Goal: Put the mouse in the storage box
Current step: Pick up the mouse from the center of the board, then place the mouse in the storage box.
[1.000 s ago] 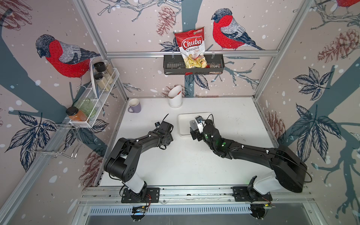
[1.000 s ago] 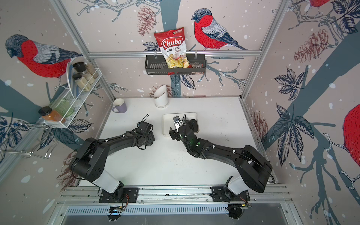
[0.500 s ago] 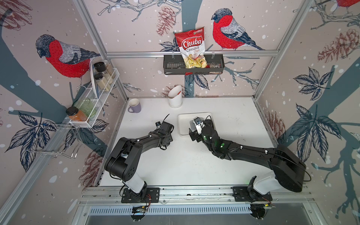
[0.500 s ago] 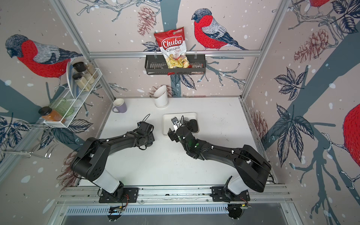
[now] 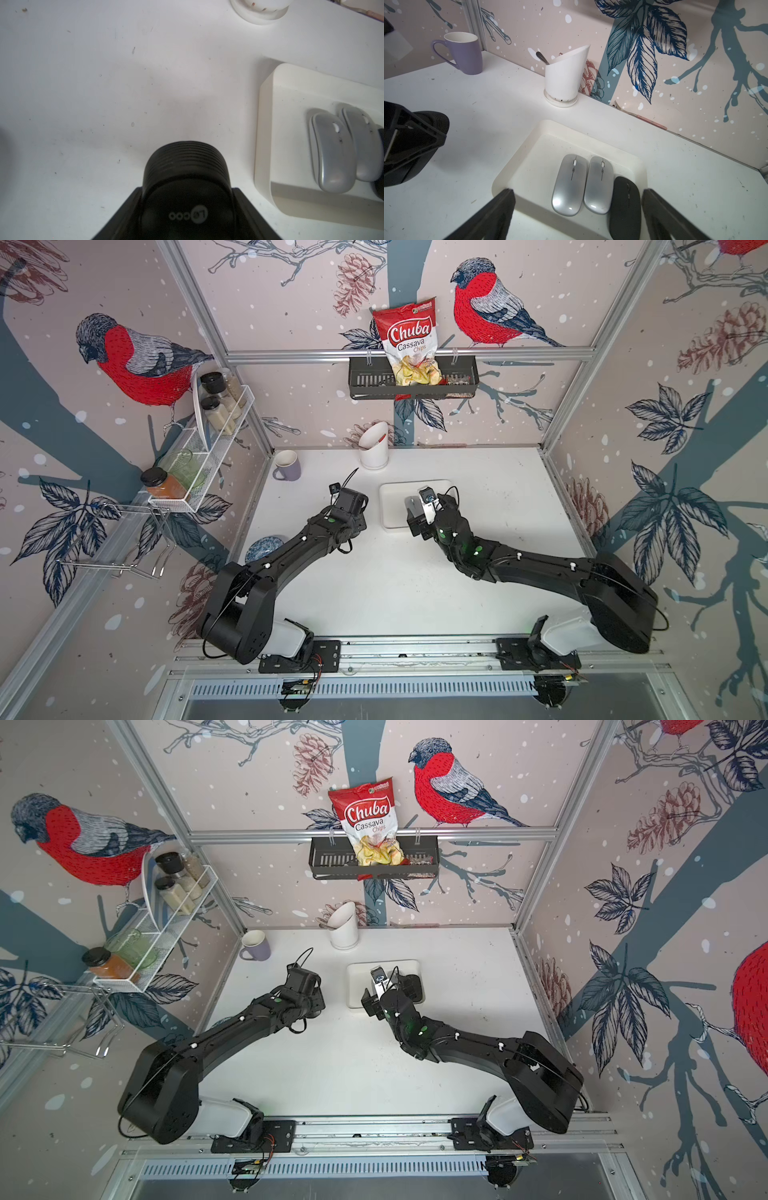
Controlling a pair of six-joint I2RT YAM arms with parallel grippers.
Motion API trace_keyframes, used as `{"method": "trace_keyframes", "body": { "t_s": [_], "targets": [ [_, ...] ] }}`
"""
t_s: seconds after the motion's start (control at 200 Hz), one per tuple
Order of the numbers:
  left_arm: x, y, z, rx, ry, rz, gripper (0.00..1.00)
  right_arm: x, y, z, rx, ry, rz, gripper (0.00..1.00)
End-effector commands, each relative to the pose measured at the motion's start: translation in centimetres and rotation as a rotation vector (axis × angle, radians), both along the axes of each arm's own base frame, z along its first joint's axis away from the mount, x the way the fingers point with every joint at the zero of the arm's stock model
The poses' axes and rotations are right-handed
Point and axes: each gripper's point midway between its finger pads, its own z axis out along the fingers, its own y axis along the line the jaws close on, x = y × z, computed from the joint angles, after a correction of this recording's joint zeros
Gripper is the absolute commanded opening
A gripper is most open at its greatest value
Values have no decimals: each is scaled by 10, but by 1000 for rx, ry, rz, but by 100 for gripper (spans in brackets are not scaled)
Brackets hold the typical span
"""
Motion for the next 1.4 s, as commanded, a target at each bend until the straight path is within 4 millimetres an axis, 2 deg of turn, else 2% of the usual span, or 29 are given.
{"method": "trace_keyframes", "body": {
  "t_s": [0.0,0.055,0.075,0.145,0.305,0.395,0.505,0.53,0.61,0.73,0.895,1.195,1.396],
  "targets": [
    [3,-16,15,35,-12,-80,58,4,-10,20,101,-41,-53,100],
    [5,-25,15,38,-15,-108,59,6,-17,25,125,-51,-72,100],
    [12,-31,27,26,-43,-114,59,6,-20,27,133,-52,-85,100],
    [22,-45,34,12,-68,-145,59,9,-32,31,175,-51,-127,100],
    [49,-86,39,-33,-84,-244,59,18,-63,33,274,-19,-211,100],
    [65,-106,33,-32,-75,-282,59,19,-76,32,317,-4,-235,100],
    [82,-130,21,-50,-62,-315,59,15,-80,29,328,1,-218,100],
    [83,-136,16,-53,-53,-324,59,12,-84,37,351,-13,-216,100],
    [90,-150,3,-62,-25,-340,60,6,-90,39,372,-25,-214,100],
    [93,-157,-21,-62,35,-335,60,3,-99,41,372,-26,-235,100],
    [89,-156,-48,-51,99,-314,61,0,-103,38,368,-31,-231,100],
    [87,-158,-69,-47,150,-308,64,5,-102,36,377,-24,-233,100],
    [87,-152,-78,-6,179,-288,70,6,-103,37,381,-24,-241,100]
  ]
}}
